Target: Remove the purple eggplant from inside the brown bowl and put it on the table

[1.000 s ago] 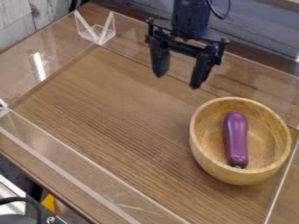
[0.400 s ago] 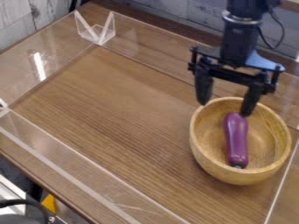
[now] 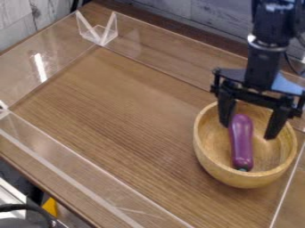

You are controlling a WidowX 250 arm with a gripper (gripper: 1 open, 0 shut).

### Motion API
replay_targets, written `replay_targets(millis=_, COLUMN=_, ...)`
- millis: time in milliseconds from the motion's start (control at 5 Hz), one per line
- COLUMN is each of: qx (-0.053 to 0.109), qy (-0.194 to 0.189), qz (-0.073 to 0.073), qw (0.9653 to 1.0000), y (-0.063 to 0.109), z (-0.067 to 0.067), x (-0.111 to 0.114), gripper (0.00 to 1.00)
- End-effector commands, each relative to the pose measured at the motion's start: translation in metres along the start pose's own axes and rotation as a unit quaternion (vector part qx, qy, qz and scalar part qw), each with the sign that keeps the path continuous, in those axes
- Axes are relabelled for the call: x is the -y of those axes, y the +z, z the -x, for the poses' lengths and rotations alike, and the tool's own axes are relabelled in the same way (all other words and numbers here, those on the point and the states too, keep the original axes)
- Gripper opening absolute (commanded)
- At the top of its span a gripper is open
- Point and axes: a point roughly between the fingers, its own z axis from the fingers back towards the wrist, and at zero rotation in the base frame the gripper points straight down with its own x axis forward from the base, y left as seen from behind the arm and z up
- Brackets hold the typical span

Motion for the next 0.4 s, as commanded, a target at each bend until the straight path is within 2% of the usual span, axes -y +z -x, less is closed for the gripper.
replay_targets(millis=0, qx=0.023, qy=-0.002, qz=0.013, qw=0.9996, y=0.0004, z=-0.0033, x=0.0064, gripper=1.00)
replay_targets(millis=200, qx=0.030, qy=-0.002, qz=0.018, qw=0.9994, y=-0.0091, z=-0.0084, x=0.0083, gripper=1.00)
